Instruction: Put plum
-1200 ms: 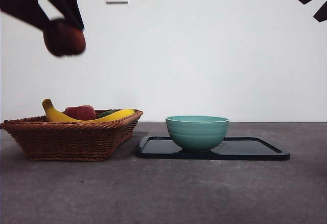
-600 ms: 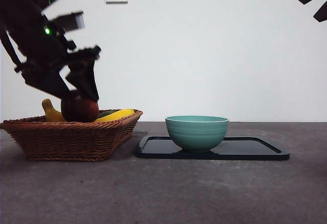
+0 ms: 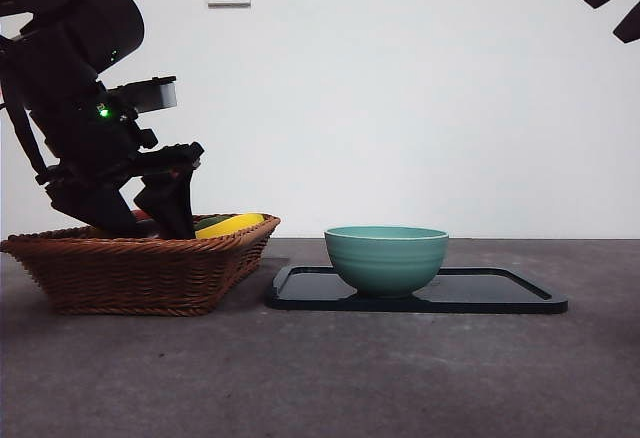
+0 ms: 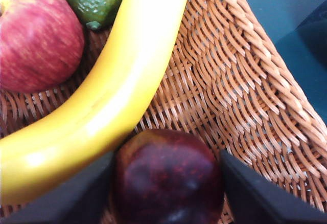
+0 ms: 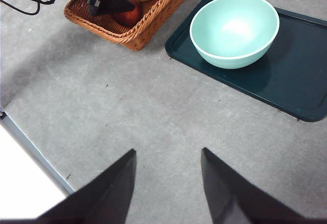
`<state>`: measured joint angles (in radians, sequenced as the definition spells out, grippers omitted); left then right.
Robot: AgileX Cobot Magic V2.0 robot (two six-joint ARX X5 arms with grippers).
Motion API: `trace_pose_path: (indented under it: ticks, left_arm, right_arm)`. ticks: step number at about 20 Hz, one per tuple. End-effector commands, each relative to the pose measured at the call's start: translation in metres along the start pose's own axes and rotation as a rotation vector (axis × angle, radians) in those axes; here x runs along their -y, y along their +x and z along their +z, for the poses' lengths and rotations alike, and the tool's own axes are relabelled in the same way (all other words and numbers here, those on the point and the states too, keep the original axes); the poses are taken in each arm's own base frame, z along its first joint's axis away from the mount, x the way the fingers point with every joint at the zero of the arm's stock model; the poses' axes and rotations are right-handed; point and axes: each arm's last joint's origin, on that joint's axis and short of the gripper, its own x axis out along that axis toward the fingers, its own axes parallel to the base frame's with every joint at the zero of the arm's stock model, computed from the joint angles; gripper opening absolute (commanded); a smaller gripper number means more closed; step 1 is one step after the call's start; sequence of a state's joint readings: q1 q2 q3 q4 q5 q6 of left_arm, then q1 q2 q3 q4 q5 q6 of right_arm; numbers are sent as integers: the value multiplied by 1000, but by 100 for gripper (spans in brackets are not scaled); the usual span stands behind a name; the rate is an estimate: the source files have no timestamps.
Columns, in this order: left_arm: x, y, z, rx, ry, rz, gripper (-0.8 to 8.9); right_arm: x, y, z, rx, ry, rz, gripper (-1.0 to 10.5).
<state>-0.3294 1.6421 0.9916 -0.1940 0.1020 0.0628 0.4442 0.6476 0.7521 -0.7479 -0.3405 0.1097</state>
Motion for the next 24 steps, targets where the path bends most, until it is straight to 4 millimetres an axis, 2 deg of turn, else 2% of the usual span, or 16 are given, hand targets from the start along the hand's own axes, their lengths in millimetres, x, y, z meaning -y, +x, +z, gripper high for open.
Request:
trace_pose_path:
  ticks: [1,4,7,10,13,18,21,24]
  left_arm:
    - [1,5,1,-3,3,-1,408]
    - [1,-2,5,20,-8,-1,407]
    - [3,-23,14,85,-9,2,406]
    - [7,-57,23,169,-6,2,406]
    - [18,-103,24,234,18,-70,406]
    - [33,-176,6,291,57,-221,405]
    - [38,-203,-10,267,63,-293,404]
    - [42,-218,-27,198,69,-404,402]
  right_arm:
    - [-1,0,2,7,4,4,203]
    - [-1,0,2,7,4,4,203]
    - [-1,0,2,7,4,4,204]
    - [-1,0,2,7,4,4,204]
    - [-1,0,2,7,4,4,203]
    - [-1,0,2,7,5,4,203]
    - [-1,0,2,7,5,4,204]
    - [-1,0,2,7,6,4,203]
